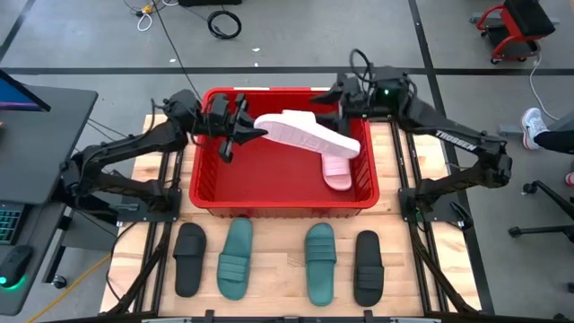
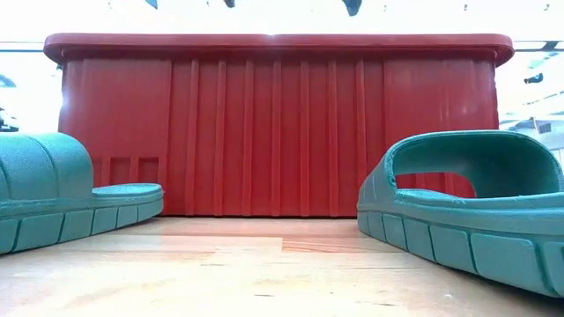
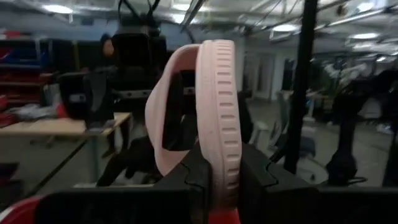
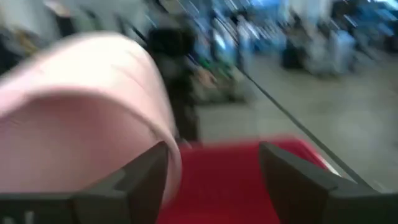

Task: Pick and place slides into bin
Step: Stack the pink slipper on top of the other pink slipper in the red bin

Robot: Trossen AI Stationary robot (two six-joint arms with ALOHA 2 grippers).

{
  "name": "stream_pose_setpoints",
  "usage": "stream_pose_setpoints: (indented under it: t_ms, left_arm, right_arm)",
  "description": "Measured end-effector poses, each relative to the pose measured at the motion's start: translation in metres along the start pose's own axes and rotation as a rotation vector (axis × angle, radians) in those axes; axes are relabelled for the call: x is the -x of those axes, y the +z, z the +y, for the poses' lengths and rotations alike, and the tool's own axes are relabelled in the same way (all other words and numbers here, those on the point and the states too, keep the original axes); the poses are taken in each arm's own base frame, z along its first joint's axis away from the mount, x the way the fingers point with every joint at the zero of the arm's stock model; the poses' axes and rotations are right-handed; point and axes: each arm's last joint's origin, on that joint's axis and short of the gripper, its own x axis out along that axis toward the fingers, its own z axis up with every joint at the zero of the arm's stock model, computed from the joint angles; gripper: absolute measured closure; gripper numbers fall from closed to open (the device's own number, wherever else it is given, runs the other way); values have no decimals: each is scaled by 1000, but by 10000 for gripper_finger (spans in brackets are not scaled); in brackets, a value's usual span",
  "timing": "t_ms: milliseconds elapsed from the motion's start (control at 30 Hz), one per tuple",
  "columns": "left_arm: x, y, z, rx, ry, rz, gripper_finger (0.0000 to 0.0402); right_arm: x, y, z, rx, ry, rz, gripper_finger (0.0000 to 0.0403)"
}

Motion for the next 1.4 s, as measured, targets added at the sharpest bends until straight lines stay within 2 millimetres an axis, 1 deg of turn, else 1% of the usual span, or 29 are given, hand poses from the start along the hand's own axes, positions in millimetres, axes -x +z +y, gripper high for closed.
stream_pose_setpoints:
  t_ms: [100,233,333,433,500,567,633,700,800,900,1033,1167,1300,1400]
  left_arm:
    - [7,0,2,1,40,48,356]
    - [14,-7,7,38,119,126,356]
    - [16,-12,10,50,191,176,356]
    - [16,-17,12,72,232,213,356]
    - [10,-14,13,86,231,235,356]
    - [3,-9,13,86,232,276,356]
    - [-6,-4,15,71,231,342,356]
    - [-16,-3,20,64,240,438,356]
    - [-32,-8,27,56,254,608,356]
    - [-49,-8,30,18,243,711,356]
    - [-73,-6,30,-50,193,750,356]
    - [-90,-5,28,-86,164,759,356]
    - [-96,-5,26,-92,155,755,356]
    - [-97,-6,25,-74,162,758,354]
  right_arm:
    - [11,8,-4,29,-126,90,122]
    - [25,19,-4,45,-218,182,111]
    - [33,23,-4,43,-270,228,110]
    - [34,27,-2,36,-272,219,111]
    - [30,27,5,52,-225,220,113]
    - [21,23,15,103,-172,238,115]
    - [11,19,22,149,-136,262,117]
    - [0,13,27,175,-124,288,120]
    - [-15,4,29,195,-125,328,121]
    - [-26,-6,28,198,-115,382,121]
    - [-39,-16,28,227,-92,432,121]
    - [-47,-23,32,269,-23,452,122]
    - [-50,-26,36,283,38,464,136]
    - [-50,-27,36,273,38,476,167]
